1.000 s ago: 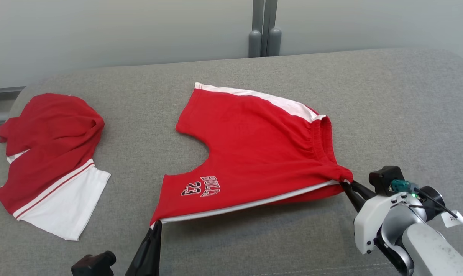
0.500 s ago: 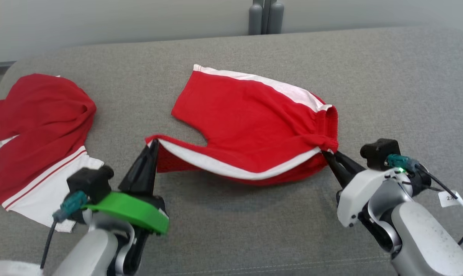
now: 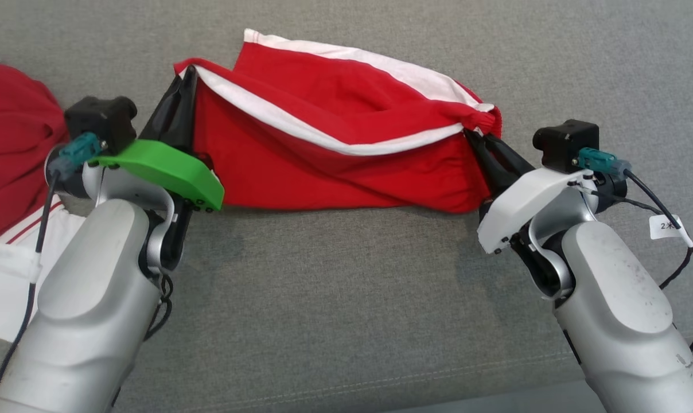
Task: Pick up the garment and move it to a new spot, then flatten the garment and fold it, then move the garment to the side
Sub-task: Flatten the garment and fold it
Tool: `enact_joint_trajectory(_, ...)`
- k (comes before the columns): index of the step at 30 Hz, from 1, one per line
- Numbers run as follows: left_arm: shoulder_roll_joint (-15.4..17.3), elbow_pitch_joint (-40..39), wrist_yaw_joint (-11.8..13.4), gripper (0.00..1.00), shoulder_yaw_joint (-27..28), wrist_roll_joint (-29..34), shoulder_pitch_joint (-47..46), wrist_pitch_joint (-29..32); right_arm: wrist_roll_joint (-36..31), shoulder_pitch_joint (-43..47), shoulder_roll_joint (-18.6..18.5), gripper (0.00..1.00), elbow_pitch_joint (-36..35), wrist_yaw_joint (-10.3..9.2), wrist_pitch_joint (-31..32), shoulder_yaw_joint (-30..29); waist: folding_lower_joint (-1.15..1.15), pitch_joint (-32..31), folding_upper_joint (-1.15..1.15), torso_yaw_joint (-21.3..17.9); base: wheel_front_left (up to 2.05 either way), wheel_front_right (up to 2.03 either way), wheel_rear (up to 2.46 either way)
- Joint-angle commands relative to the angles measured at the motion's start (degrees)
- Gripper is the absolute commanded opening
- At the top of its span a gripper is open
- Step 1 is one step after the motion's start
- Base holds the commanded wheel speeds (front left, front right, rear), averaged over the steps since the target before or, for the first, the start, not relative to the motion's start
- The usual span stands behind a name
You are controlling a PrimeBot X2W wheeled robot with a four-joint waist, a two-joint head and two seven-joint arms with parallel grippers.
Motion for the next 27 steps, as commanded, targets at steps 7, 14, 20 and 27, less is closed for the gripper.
enact_joint_trajectory(7,0.6,7.4,-1.6,0.00,-1.1,3.0,-9.4,0.2,0.1,-4.8,2.7,0.00,4.1,-0.08,-4.2,-0.5,0.00,7.0,0.00,-5.9,0.00,0.00,0.00)
enact_joint_trajectory(14,1.1,15.5,-2.5,0.00,-2.0,4.9,-16.6,0.6,2.7,-7.9,5.2,0.00,7.4,-0.08,-6.6,-0.5,0.00,8.5,0.00,-9.0,0.00,0.00,0.00)
enact_joint_trajectory(20,1.3,19.9,-2.4,0.00,-2.5,6.0,-20.8,0.2,4.2,-9.9,5.8,0.00,9.2,-0.08,-7.6,-0.3,0.00,9.6,0.00,-10.5,0.00,0.00,0.00)
enact_joint_trajectory(27,1.3,24.5,-2.3,0.00,-3.5,7.1,-24.6,0.9,6.4,-12.3,6.0,0.00,11.2,-0.09,-8.7,1.0,0.00,11.3,0.00,-11.2,0.00,0.00,0.00)
